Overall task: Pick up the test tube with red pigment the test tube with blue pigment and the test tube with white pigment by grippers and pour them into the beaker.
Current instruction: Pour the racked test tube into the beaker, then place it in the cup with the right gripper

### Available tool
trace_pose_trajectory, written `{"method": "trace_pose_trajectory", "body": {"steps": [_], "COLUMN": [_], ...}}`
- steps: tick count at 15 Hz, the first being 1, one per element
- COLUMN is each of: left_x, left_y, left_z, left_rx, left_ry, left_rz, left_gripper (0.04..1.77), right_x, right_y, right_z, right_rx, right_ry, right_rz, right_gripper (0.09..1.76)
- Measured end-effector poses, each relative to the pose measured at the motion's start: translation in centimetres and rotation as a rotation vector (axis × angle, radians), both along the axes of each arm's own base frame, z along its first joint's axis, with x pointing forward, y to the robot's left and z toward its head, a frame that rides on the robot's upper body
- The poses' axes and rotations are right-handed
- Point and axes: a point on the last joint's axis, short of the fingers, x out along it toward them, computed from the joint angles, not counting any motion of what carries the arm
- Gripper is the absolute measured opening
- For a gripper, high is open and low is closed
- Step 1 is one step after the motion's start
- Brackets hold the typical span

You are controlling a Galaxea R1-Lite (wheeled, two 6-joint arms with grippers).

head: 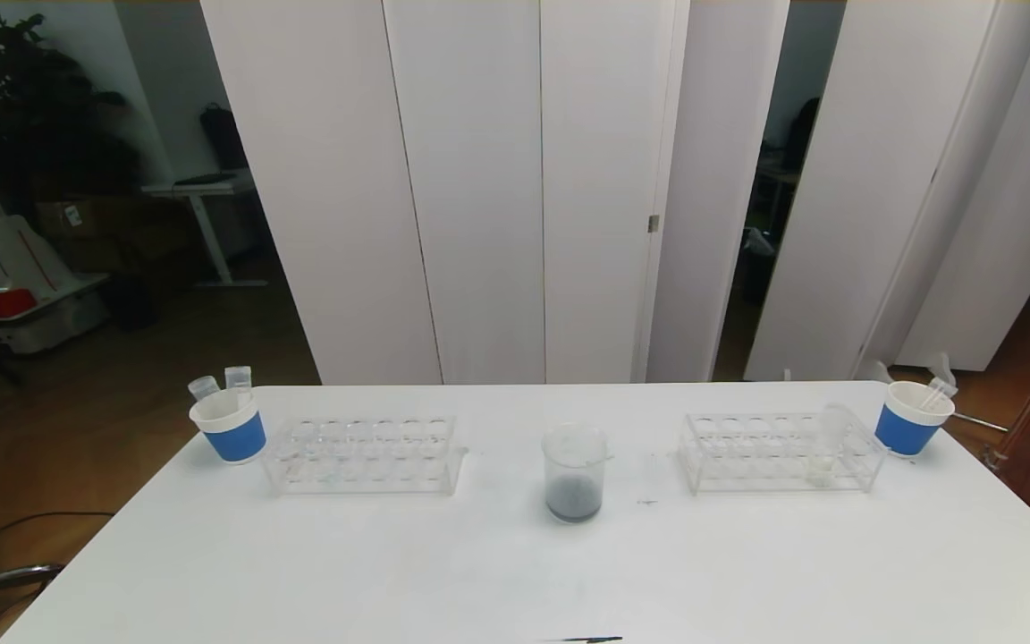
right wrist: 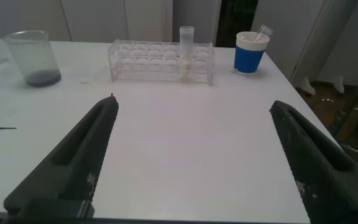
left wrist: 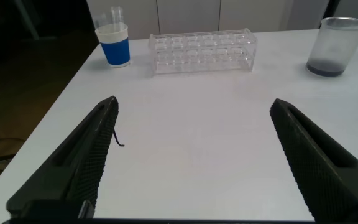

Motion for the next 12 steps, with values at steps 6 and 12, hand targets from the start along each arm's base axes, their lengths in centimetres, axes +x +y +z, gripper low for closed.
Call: {"method": "trace_pose_trajectory", "body": {"steps": [6,12], "left_x": [0.0,0.01], "left_y": [0.0,0.0], "left_z": [0.01,0.0], "left_rx": [0.0,0.0], "left_ry": [0.0,0.001], "left_rz": [0.0,0.0], "left_gripper": [1.74,1.74], "right_x": [0.0,0.0], "right_y": [0.0,0.0], "right_z": [-0.02,-0.03], "right_rx": [-0.001,-0.003], "right_ry": [0.001,0.003], "right_rz": [0.0,-0.001], "right_gripper": [1.75,1.75]}}
